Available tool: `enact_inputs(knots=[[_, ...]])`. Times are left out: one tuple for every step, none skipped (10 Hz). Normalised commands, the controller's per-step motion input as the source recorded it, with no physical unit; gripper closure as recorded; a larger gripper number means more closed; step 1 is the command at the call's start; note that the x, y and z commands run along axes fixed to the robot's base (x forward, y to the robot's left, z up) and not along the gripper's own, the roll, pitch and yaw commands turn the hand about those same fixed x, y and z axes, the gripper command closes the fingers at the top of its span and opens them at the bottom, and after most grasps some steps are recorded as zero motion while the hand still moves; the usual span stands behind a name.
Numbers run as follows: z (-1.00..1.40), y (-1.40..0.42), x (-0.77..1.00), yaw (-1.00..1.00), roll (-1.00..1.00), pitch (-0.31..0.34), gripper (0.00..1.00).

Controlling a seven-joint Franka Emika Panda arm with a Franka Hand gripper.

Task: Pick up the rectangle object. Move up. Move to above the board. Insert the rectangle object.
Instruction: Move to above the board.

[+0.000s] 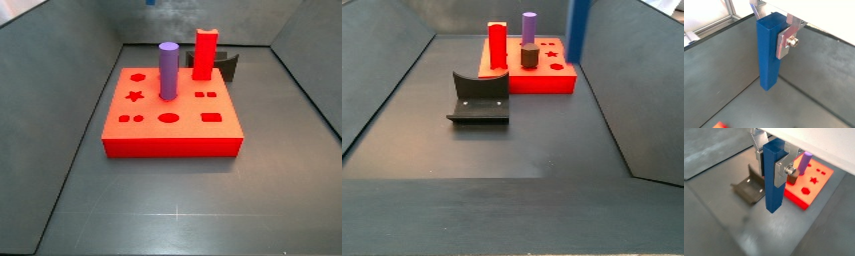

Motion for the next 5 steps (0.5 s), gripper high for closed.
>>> enact_inputs(knots=[[0.13,-1.0,0.11,0.0,0.05,-0.007,1.0],[0.13,-1.0,0.11,0.0,0.04,0.001,1.0],[0.14,-1.0,0.11,0.01,0.02,0.005,1.0],[0.14,-1.0,0.11,0.0,0.0,0.004,1.0],[0.14,-1.0,0.11,0.01,0.0,0.012,1.0]])
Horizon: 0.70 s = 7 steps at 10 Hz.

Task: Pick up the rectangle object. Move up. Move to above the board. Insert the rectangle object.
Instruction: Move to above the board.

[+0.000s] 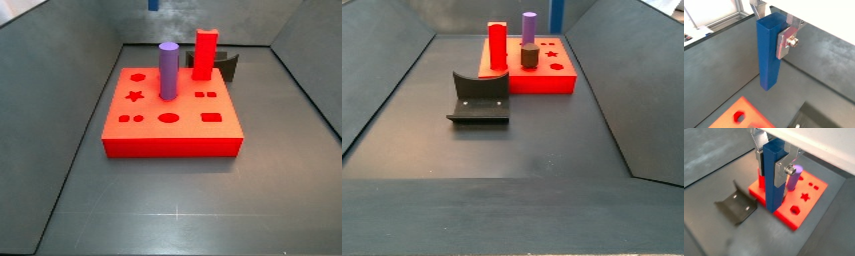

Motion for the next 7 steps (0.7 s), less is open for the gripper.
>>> enact_inputs(knots=[[0.14,-1.0,0.11,0.01,-0.01,0.022,1.0],[0.15,-1.0,0.11,0.01,-0.01,0.034,1.0],[0.15,-1.0,0.11,0.0,0.0,0.048,1.0],[0.15,-1.0,0.12,0.0,0.0,0.059,1.0],[0.16,-1.0,0.13,0.01,-0.01,0.089,1.0],[0.16,-1.0,0.14,0.01,0.0,0.1,1.0],[0.16,-1.0,0.16,0.01,0.0,0.122,1.0]])
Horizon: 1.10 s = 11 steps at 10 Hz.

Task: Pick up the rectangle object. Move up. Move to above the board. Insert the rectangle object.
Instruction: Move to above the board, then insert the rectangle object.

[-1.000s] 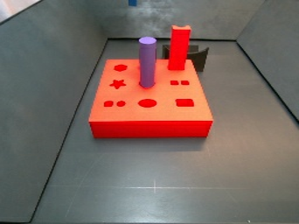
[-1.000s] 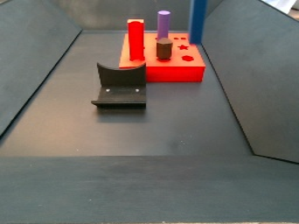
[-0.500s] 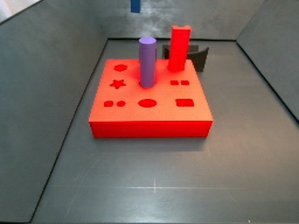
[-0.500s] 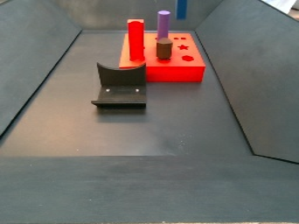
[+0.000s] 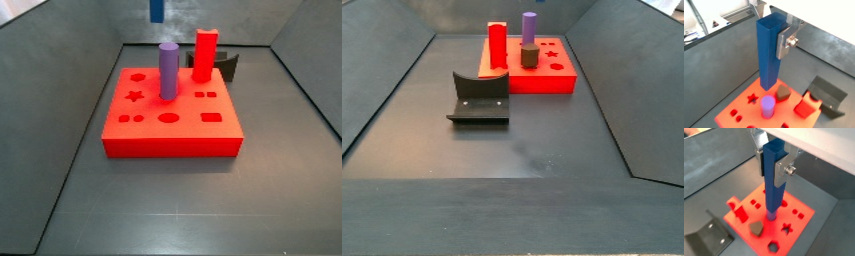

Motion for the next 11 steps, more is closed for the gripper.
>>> enact_inputs(knots=[[0.16,-1.0,0.18,0.01,-0.01,0.123,1.0],[0.17,-1.0,0.19,0.0,0.01,0.125,1.0],[0.16,-0.89,0.19,0.01,0.01,0.122,1.0],[0.09,-0.5,0.14,0.01,0.01,0.12,1.0],[0.06,-0.3,0.1,0.01,0.01,0.104,1.0],[-0.03,0.0,0.39,-0.69,0.06,-0.006,1.0],[0.0,0.0,0.3,-0.78,0.03,-0.013,1.0],[0.0,0.0,0.33,-0.75,0.02,-0.011,1.0],[0.0,0.0,0.4,-0.69,0.03,-0.01,1.0],[0.0,0.0,0.47,-0.65,0.03,-0.003,1.0],[0.0,0.0,0.47,-0.64,0.04,-0.004,1.0]])
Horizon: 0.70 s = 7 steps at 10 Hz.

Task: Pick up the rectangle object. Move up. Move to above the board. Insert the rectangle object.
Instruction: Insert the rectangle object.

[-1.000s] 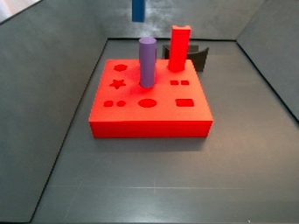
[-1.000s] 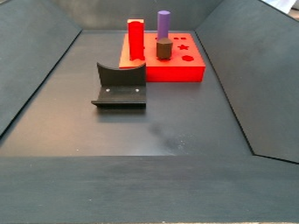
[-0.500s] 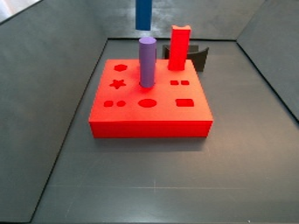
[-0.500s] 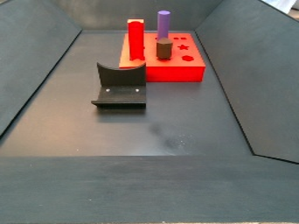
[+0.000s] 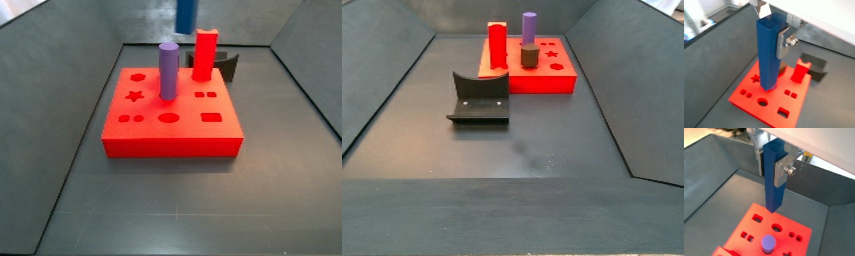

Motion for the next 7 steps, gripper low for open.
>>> enact_inputs(knots=[[-0.03,0.0,0.38,-0.73,0.05,-0.019,1.0],[-0.07,0.0,0.21,-0.87,0.06,-0.03,1.0],[-0.09,0.0,0.03,-1.0,0.05,-0.05,1.0],[-0.06,0.0,0.02,-1.0,0.03,-0.067,1.0],[-0.07,0.0,0.0,-1.0,0.02,-0.064,1.0],[-0.11,0.0,0.0,-1.0,0.03,-0.051,1.0],[-0.12,0.0,0.0,-1.0,0.04,-0.041,1.0]])
